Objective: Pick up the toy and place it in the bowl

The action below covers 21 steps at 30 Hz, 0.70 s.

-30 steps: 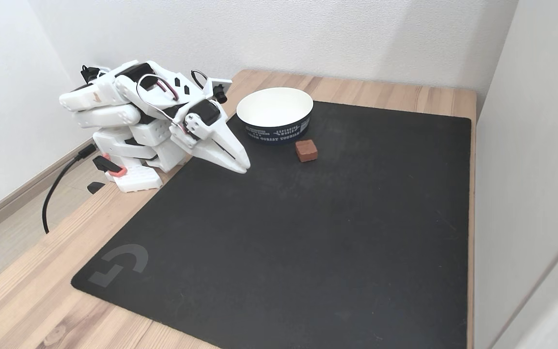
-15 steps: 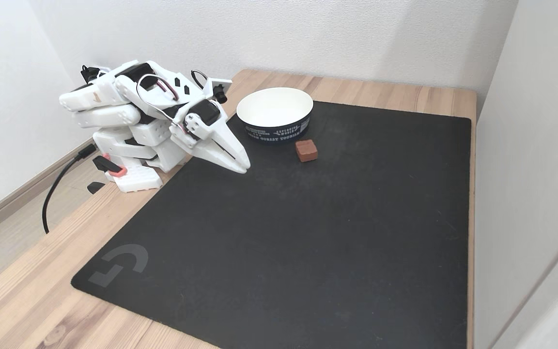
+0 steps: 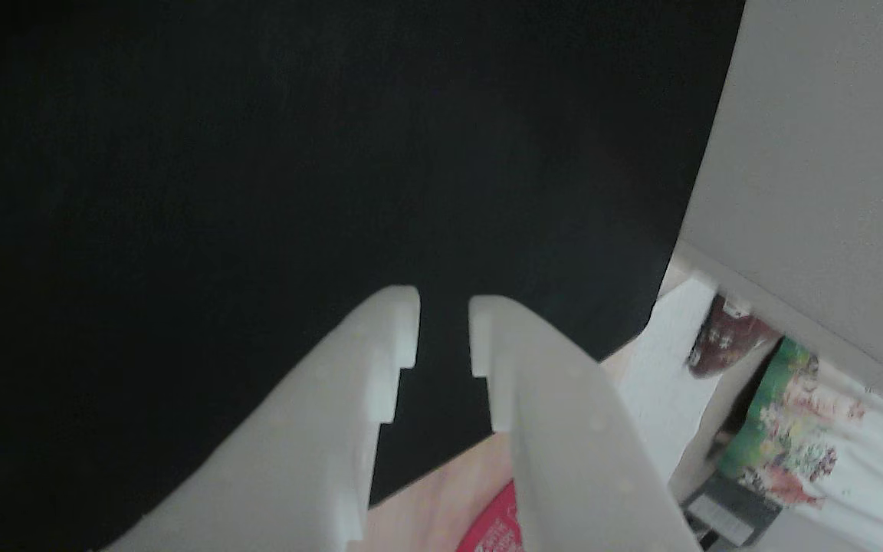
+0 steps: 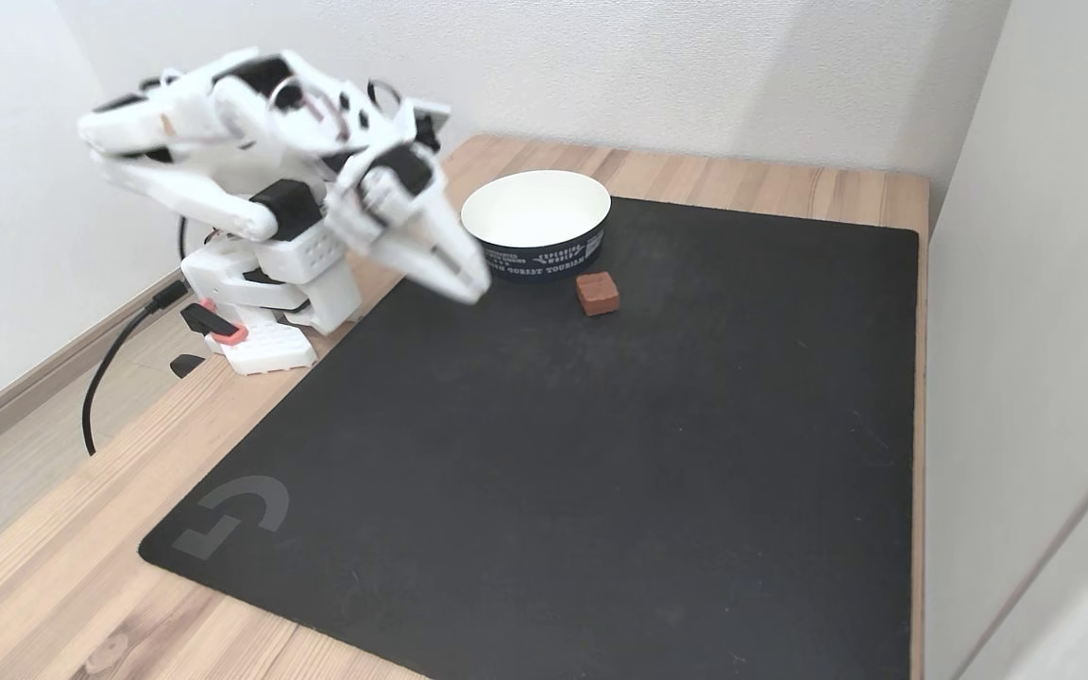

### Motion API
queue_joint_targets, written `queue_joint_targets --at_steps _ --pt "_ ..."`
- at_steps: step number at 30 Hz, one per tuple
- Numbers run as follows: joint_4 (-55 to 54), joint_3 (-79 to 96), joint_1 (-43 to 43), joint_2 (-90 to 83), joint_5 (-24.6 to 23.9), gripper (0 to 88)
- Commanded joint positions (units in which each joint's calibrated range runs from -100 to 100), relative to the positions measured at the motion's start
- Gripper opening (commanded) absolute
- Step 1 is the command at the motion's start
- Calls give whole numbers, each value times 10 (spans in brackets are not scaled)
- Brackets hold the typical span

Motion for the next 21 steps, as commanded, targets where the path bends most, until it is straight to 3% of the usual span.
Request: queue_joint_targets --at_steps 1,21 --pt "3 -104 -27 93 -1 24" --pt "12 -497 -242 526 -1 23"
